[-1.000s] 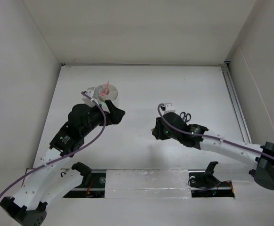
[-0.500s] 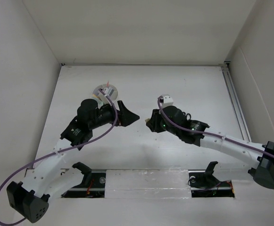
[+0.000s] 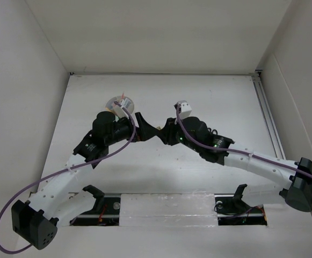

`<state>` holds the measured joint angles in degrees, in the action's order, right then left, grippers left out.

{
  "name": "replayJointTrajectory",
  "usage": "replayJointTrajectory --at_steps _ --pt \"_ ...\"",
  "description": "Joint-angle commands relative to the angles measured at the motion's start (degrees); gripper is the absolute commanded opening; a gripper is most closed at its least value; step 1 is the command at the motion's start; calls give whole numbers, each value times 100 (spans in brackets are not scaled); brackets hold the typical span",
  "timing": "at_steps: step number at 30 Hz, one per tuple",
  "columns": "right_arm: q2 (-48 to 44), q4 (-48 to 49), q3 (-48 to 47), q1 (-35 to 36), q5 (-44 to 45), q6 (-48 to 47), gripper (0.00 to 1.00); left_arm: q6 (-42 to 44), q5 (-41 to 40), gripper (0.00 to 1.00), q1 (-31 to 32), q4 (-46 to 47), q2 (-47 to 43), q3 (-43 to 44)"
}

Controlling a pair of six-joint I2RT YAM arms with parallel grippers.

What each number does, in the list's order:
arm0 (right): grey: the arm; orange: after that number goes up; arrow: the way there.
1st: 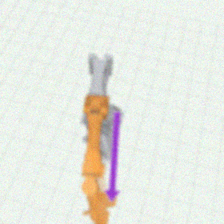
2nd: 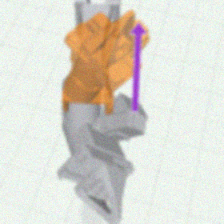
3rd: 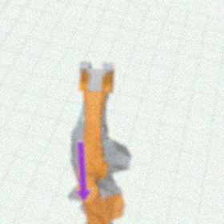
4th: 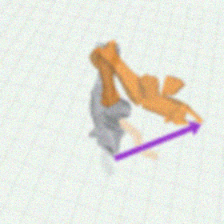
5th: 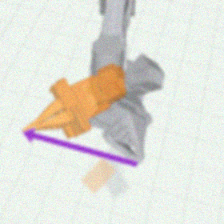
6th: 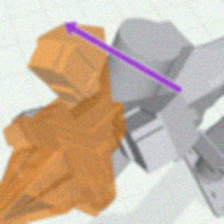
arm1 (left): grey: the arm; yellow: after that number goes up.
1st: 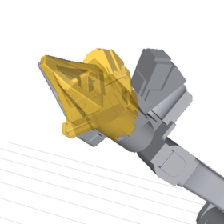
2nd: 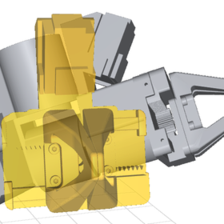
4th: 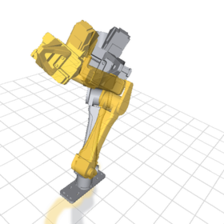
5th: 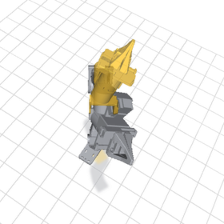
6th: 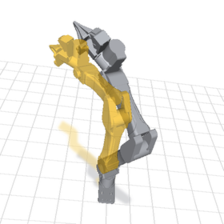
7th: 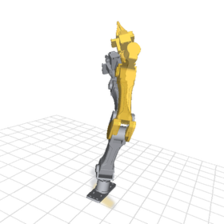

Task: Sort the stationery into containers
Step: Pick up the stationery from the center of the board, then place the stationery in the storage box.

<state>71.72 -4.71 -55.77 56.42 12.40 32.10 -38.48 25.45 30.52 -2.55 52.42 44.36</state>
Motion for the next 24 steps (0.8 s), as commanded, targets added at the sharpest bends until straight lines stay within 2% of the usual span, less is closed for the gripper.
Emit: replayJointTrajectory --at_steps 1,10,18,24 --pt "-150 708 -127 106 -168 -142 0 -107 4 92 15 272 -66 -15" --pt "-150 919 -75 167 -318 -195 0 -107 -259 85 15 325 40 -15" --pt "-255 972 -22 273 -370 -248 0 -107 -471 67 15 325 101 -15" --pt "-255 972 -22 509 -423 -362 0 -212 -612 67 -38 325 154 38"
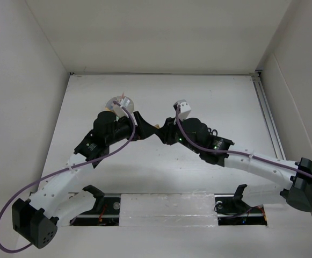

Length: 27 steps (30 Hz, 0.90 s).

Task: Sort the stationery into containers
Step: Place the stationery in the storage box.

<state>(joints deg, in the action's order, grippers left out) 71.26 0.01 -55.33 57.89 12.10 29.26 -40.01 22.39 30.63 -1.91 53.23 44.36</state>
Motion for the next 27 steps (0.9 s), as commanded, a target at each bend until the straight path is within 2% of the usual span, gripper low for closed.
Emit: replayJointTrajectory --at_steps 1,6,11,15,22,27 --pt "-209 500 -66 364 -392 -139 0 -60 -384 67 -49 262 73 38" --pt "-105 500 -66 469 -208 -139 0 -191 -578 69 -49 262 -154 143" --pt "-104 500 -13 469 -208 -139 0 -446 -1218 71 -49 95 -383 248" --pt "-104 500 -13 521 -208 -139 0 -446 -1080 71 -49 156 -279 301" --pt "71 438 -118 522 284 -87 0 -499 -789 71 -49 218 -226 187" --pt "177 377 -180 522 521 -87 0 -499 -789 67 -49 104 -348 187"
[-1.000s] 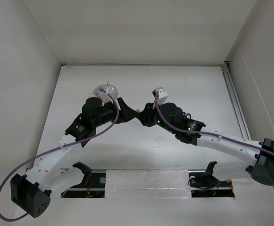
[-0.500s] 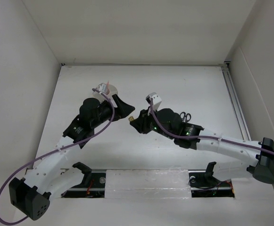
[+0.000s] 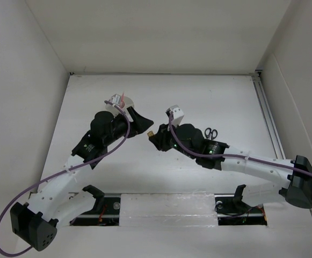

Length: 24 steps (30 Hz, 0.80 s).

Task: Sort the stationery into containers
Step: Place the stationery in the storage box.

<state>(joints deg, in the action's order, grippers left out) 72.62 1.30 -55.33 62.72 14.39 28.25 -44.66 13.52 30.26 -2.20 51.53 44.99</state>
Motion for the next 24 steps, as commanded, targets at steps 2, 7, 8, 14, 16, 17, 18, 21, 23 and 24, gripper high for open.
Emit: replayJointTrajectory --at_steps 2,7,8,14,16,17,18,21,23,24 --pt "103 248 -302 39 344 -39 0 -34 159 66 -11 132 -178 124" --pt "174 248 -435 39 398 -39 0 19 282 61 -11 132 -178 62" --pt "174 248 -435 39 459 -91 0 19 353 61 -11 245 -178 -7" --pt "288 248 -610 39 511 -92 0 -34 476 61 -11 378 -64 -122" --pt "340 248 -663 39 564 -92 0 -34 529 61 -11 431 -64 -122" --pt "341 248 -724 39 565 -92 0 -34 529 61 -11 431 -64 -122" --pt "393 248 -725 39 565 -144 0 -34 529 60 -11 431 -64 -122" --pt "393 248 -777 39 565 -144 0 -34 529 55 -11 431 -64 -122" --pt "393 248 -777 39 565 -144 0 -34 398 49 -11 369 -64 -122" --pt "393 248 -777 39 565 -144 0 -34 397 42 -11 369 -64 -122"
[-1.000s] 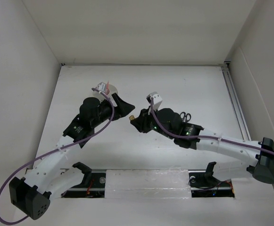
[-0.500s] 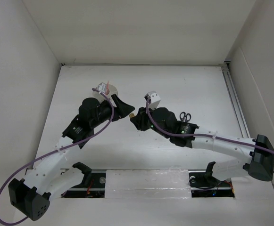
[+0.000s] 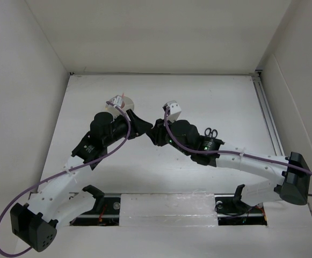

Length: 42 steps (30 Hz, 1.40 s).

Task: Sort the stationery into containers
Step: Place the stationery in the storage box.

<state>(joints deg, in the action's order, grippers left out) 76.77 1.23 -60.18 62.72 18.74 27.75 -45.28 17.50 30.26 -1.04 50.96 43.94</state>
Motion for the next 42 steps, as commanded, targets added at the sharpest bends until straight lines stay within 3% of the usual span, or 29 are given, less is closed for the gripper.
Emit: replayJointTrajectory --at_steps 1,13,16,22,31,36,38,42 --pt "-22 254 -292 39 130 -42 0 28 -1 40 -11 201 -7 -17" --pt "-75 254 -292 39 244 -41 0 80 175 36 -11 306 160 -70" --pt "-75 254 -345 39 244 -41 0 80 298 28 -11 367 221 -70" --pt "-23 254 -345 39 419 11 0 185 298 1 -11 262 326 44" --pt "83 254 -450 39 472 64 0 186 685 0 -11 262 582 220" --pt "13 394 -319 39 472 64 51 291 369 0 -11 26 468 536" --pt "-39 395 -266 39 420 64 59 344 150 0 -11 -71 468 712" --pt "-92 395 -213 39 420 64 66 344 -141 0 -11 -186 468 862"
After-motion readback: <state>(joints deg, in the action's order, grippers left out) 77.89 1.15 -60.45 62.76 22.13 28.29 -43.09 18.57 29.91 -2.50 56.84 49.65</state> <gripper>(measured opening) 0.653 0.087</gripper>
